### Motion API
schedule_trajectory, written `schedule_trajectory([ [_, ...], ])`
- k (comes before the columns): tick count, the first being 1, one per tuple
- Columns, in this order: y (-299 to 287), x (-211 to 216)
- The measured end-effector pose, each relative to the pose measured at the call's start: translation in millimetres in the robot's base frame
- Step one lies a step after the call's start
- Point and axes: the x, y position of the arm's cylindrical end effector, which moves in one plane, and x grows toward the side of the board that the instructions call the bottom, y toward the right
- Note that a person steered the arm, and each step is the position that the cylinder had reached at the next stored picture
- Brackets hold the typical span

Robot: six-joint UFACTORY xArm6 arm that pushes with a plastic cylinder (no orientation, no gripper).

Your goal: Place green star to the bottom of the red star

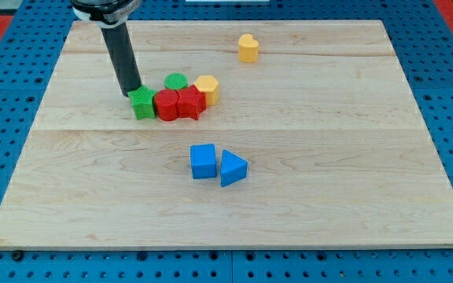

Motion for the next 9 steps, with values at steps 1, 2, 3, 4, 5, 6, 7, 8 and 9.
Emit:
schedule_trajectory([
  [1,0.8,13.0],
  [2,4.6,31.6],
  [3,7.9,48.7],
  [4,8.1,66.0],
  [5,5.6,89.3],
  [6,1.3,102.9],
  [7,1.3,102.9],
  [8,12.1,97.6],
  [9,29.1,89.8],
])
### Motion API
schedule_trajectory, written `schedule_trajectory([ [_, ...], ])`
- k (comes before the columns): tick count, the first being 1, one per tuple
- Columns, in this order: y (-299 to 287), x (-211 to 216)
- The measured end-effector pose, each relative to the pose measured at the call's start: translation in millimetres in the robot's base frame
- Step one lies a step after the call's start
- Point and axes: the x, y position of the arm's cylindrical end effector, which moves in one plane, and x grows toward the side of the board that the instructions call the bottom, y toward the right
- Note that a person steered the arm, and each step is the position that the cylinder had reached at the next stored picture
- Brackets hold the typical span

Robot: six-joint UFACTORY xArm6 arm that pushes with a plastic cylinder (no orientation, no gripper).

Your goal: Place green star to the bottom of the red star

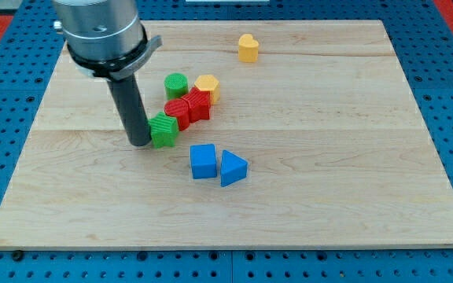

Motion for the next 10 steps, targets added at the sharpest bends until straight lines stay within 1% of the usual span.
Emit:
schedule_trajectory([
  [1,24.2,-7.9],
  [4,89.4,-9.3],
  [6,153.4,-18.9],
  [7,160.5,-27.9],
  [10,133.9,-59.4],
])
